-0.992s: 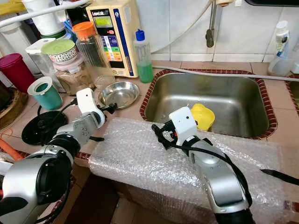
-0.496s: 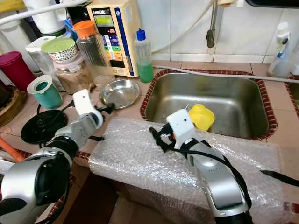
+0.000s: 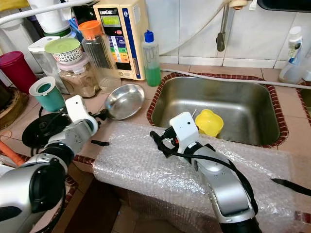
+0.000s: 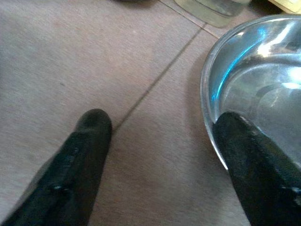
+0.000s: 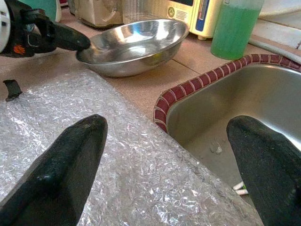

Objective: Kitchen organization

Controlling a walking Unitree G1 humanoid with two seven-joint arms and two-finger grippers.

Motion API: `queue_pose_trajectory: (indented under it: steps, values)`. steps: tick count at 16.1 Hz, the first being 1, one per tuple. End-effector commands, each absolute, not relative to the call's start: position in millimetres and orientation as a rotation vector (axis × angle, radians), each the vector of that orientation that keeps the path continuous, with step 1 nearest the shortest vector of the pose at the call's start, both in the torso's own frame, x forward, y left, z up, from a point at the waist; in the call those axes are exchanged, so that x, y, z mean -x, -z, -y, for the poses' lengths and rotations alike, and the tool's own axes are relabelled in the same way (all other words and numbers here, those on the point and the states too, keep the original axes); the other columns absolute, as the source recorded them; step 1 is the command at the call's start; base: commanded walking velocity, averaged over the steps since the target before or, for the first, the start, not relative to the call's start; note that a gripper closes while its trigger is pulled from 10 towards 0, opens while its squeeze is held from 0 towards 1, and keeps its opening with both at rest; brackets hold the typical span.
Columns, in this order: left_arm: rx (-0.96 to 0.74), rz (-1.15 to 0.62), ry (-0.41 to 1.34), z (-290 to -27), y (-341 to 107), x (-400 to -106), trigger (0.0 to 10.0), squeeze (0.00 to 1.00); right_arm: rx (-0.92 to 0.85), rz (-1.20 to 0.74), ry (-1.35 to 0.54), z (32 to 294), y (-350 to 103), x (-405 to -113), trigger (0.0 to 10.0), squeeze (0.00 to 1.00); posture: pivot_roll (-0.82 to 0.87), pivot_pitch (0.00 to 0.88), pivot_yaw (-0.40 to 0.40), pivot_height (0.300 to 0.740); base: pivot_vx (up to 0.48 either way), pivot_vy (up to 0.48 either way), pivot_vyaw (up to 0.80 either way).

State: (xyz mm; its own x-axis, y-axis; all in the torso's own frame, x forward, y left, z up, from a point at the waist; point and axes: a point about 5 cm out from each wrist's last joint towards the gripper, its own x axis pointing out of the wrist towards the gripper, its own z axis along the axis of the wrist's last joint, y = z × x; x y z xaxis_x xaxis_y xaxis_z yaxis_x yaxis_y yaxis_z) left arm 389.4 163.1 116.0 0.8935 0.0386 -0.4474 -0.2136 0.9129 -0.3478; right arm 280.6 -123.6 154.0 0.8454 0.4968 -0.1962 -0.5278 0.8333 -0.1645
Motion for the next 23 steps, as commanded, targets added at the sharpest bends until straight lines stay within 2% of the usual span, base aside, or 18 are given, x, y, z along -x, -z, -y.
queue_pose_trajectory:
  steps: [1, 2, 3, 4, 5, 11, 12, 23]
  values:
    - [0.373, -0.469, -0.155, -173, -114, -387, 0.0, 0.00, 0.211, -0.132, -0.548, 123, -158, -280, 10.0, 0.00, -0.06, 0.000, 0.147, 0.740, 0.000, 0.000, 0.00]
    - [0.367, -0.471, -0.152, -175, -114, -388, 1.2, 0.00, 0.211, -0.132, -0.546, 124, -158, -281, 10.0, 0.00, -0.06, 0.000, 0.147, 0.740, 0.000, 0.000, 0.00]
    - [0.365, -0.469, -0.151, -176, -115, -388, 3.4, 0.00, 0.207, -0.132, -0.542, 125, -158, -282, 10.0, 0.00, -0.06, 0.000, 0.147, 0.740, 0.000, 0.000, 0.00]
    - [0.346, -0.466, -0.145, -179, -117, -388, 9.6, 0.00, 0.209, -0.128, -0.544, 125, -159, -283, 10.0, 0.00, -0.06, 0.000, 0.147, 0.740, 0.000, 0.000, 0.00]
    - [0.350, -0.464, -0.146, -180, -117, -388, 10.0, 0.00, 0.208, -0.128, -0.543, 126, -159, -283, 10.0, 0.00, -0.06, 0.000, 0.147, 0.740, 0.000, 0.000, 0.00]
    - [0.406, -0.520, -0.138, -184, -105, -381, 10.0, 0.00, 0.201, -0.117, -0.553, 123, -165, -289, 10.0, 0.00, -0.02, 0.000, 0.120, 0.740, 0.000, 0.000, 0.00]
    - [0.456, -0.516, -0.143, -183, -101, -379, 0.0, 0.00, 0.194, -0.123, -0.555, 124, -164, -291, 10.0, 0.00, -0.01, 0.000, 0.109, 0.740, 0.000, 0.000, 0.00]
    - [0.477, -0.498, -0.146, -184, -103, -380, 0.0, 0.00, 0.167, -0.133, -0.556, 125, -167, -296, 10.0, 0.00, -0.01, 0.000, 0.094, 0.740, 0.000, 0.000, 0.00]
